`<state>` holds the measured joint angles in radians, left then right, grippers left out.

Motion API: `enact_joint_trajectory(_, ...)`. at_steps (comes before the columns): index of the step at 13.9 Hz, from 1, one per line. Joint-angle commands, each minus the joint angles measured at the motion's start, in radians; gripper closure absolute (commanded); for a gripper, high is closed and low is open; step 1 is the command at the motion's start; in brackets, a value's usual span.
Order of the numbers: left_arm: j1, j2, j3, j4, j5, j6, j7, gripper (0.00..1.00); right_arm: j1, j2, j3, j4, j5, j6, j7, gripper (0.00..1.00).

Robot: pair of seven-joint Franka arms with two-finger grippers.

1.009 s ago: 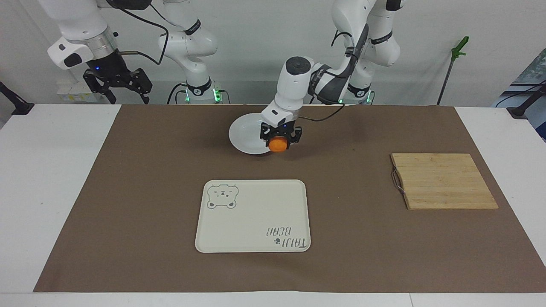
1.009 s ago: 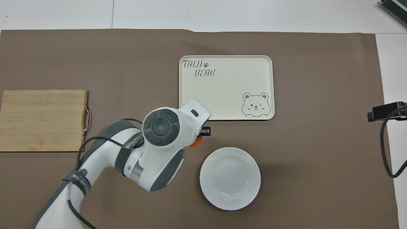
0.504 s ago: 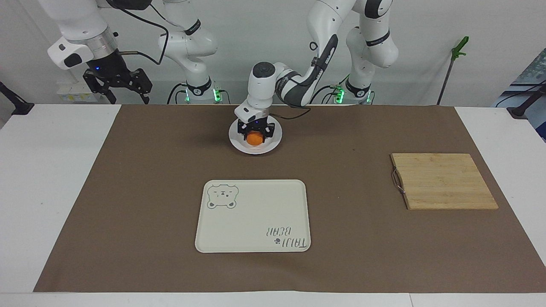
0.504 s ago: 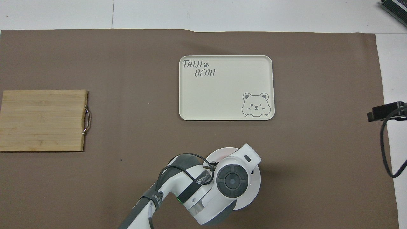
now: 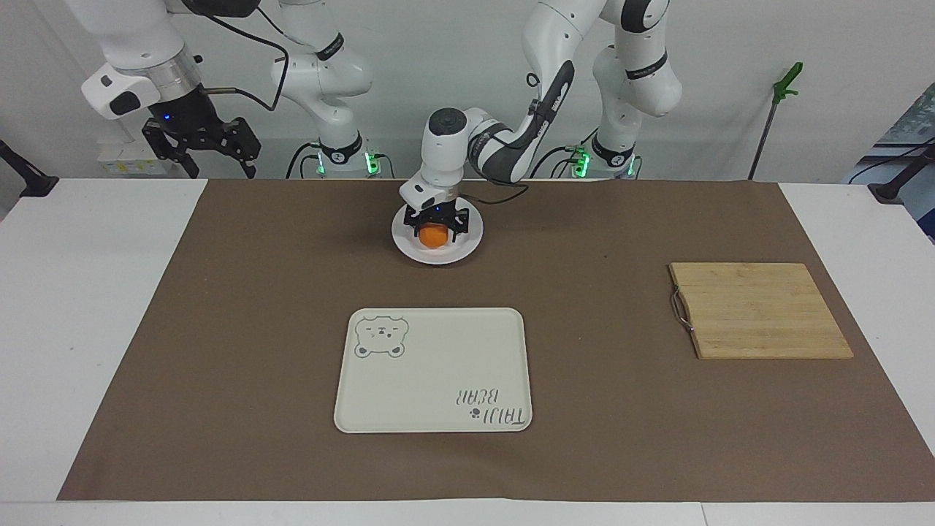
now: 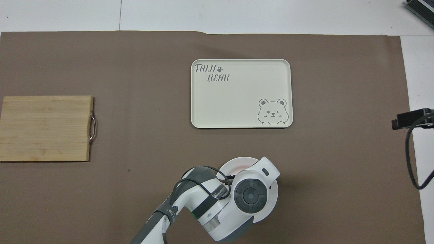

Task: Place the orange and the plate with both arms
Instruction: 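Carry the orange with the left gripper and drop it onto the plate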

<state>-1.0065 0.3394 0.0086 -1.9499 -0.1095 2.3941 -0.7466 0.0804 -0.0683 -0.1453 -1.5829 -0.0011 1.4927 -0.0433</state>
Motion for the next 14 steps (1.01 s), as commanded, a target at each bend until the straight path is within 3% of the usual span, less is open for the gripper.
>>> enact_joint_trajectory(1,-0.004,-0.062,0.019,-0.031,-0.009,-0.035,0.036,0.00,-0.014,-0.021,0.000,-0.019,0.027,-0.002,-0.024,0.00)
enact_joint_trajectory(8,0.152,-0.236,0.033,-0.006,0.022,-0.210,0.061,0.00,-0.001,-0.047,0.009,-0.087,0.035,-0.015,-0.023,0.00)
enact_joint_trajectory(11,0.285,-0.286,0.033,-0.007,0.033,-0.272,0.240,0.00,-0.013,-0.057,0.007,-0.170,0.140,0.044,-0.027,0.00)
enact_joint_trajectory(14,0.440,-0.332,0.033,-0.014,0.033,-0.345,0.457,0.00,0.001,-0.077,0.009,-0.273,0.164,0.147,-0.027,0.00)
